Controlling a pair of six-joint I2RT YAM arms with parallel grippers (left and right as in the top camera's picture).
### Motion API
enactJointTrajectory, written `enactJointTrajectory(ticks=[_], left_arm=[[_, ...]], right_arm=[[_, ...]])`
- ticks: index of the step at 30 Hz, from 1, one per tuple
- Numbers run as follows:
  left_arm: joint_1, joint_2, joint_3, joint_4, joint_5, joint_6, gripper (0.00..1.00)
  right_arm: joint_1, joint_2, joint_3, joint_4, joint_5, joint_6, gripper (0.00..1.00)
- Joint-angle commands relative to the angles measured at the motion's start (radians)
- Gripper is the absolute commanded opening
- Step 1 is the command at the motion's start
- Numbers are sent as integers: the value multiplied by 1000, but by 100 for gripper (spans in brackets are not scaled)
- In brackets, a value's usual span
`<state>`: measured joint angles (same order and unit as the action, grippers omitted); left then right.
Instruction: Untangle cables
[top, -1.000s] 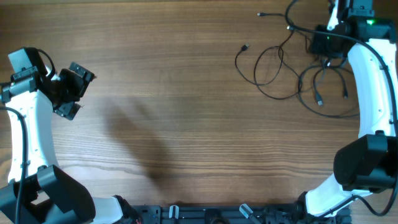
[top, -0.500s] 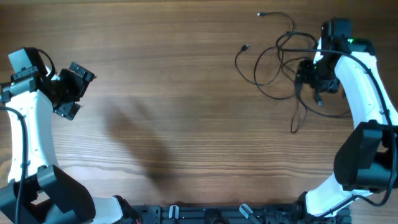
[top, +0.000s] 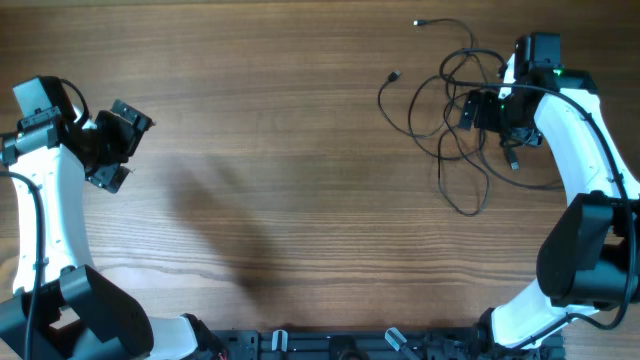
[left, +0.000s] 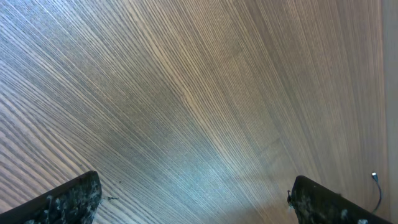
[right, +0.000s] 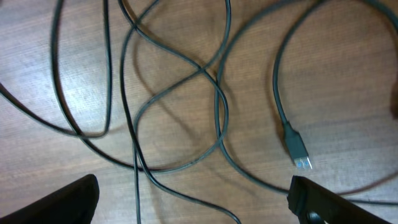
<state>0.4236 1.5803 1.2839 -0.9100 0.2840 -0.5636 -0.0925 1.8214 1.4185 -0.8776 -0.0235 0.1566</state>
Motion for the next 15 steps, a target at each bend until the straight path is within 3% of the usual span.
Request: enactJointTrajectory(ticks=[1, 6, 11, 15], left_arm=[[-1, 4, 0, 0, -8, 2, 100], [-1, 4, 0, 0, -9, 2, 100], [-1, 4, 0, 0, -8, 2, 100], [-1, 4, 0, 0, -8, 2, 100]], right_arm=[[3, 2, -5, 63, -20, 7, 100], [3, 2, -5, 180, -20, 7, 100], [3, 10, -5, 193, -19, 3, 100], [25, -118, -5, 192, -20, 3, 100]])
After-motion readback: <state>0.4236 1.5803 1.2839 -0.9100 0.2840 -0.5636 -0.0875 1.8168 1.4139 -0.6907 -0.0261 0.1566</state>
